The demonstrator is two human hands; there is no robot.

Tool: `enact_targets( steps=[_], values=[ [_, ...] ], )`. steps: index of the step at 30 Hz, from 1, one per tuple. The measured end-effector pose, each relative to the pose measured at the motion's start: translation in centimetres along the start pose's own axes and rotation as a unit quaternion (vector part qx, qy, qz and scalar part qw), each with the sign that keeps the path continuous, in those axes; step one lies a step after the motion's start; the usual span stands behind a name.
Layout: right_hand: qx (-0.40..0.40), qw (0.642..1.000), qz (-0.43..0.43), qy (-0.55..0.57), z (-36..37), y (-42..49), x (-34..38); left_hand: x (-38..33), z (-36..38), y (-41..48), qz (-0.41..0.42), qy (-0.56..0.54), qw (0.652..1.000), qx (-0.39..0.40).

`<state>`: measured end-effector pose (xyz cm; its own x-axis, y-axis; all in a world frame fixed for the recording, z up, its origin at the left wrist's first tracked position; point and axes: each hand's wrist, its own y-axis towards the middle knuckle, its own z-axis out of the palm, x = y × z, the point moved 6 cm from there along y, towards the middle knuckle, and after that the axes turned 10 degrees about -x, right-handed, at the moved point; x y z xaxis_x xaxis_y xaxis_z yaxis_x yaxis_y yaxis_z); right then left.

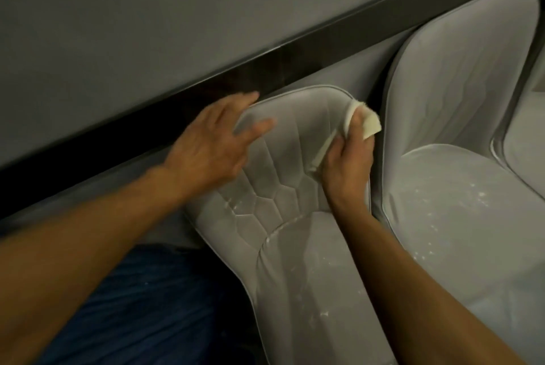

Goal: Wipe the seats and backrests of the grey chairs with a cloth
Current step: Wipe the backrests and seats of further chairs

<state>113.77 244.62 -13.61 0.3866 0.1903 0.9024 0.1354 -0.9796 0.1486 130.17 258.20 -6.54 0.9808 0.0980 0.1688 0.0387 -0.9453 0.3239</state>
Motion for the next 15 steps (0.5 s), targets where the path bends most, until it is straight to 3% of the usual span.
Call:
enact_targets(
  steps=[2,5,10,15],
  values=[
    [0.017,0.999,-0.039,0.0,0.7,0.0,0.2,-0.5,0.9,3.1,0.098,0.033,0.994,0.033],
    [0.106,0.989,-0.091,-0.055,3.4,-2.0,-1.7,-1.4,3.0,5.2,0.206,0.059,0.974,0.071],
    [0.176,0.979,0.052,-0.089,4.7,-4.6,-5.1,-0.7,5.9,5.2,0.236,0.102,0.959,0.117],
    [0.106,0.994,-0.022,0.015,4.1,-3.2,-0.9,-0.8,6.0,5.2,0.248,0.065,0.962,0.091]
  ],
)
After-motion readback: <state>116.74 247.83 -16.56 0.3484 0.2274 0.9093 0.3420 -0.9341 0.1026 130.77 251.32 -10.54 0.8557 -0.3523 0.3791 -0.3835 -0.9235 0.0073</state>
